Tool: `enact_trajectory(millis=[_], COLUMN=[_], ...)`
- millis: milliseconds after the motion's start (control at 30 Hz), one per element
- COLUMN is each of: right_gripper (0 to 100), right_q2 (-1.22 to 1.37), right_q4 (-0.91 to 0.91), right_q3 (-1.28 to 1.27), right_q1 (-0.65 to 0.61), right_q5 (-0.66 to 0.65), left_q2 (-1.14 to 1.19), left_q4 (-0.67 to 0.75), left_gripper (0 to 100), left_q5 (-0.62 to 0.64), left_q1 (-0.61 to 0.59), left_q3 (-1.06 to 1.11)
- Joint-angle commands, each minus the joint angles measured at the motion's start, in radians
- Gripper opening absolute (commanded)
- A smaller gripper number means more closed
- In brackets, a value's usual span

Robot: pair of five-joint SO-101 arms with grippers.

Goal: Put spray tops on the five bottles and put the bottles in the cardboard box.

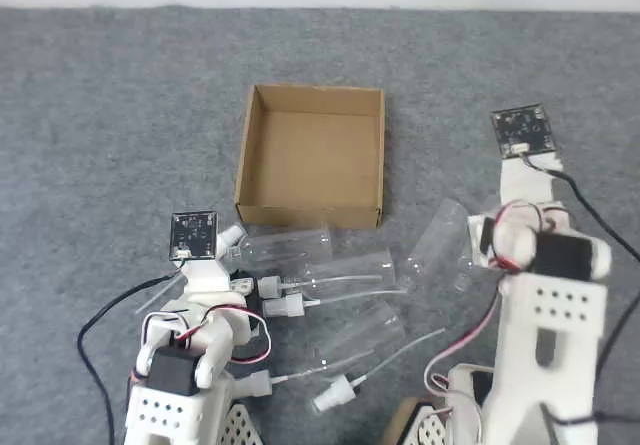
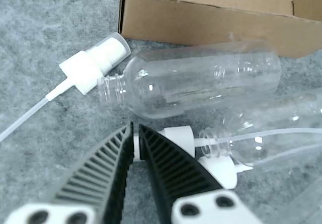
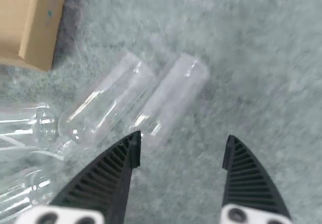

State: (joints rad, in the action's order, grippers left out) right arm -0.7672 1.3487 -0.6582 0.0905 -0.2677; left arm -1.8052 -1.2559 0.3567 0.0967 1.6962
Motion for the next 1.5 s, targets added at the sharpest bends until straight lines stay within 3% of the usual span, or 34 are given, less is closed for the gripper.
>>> enact_trajectory(millis=[0, 500, 667, 1467], right_gripper=[23.1, 23.2, 29.2, 29.3], right_q2=[0.061, 0.232, 0.297, 0.501], right_q4=[-0.038, -0.145, -0.197, -0.404], right_q3=[0.064, 0.064, 0.064, 0.064], right_q1=[-0.024, -0.024, -0.024, -0.016], right_q5=[0.049, 0.077, 0.097, 0.183], left_q2=[-0.015, -0.015, -0.015, -0.015], left_q4=[0.006, 0.006, 0.006, 0.006], left_gripper=[1, 1, 1, 1], left_q5=[-0.008, -0.008, -0.008, -0.008], left_q1=[-0.003, -0.003, -0.003, -0.003], left_q3=[-0.012, -0.012, -0.012, -0.012])
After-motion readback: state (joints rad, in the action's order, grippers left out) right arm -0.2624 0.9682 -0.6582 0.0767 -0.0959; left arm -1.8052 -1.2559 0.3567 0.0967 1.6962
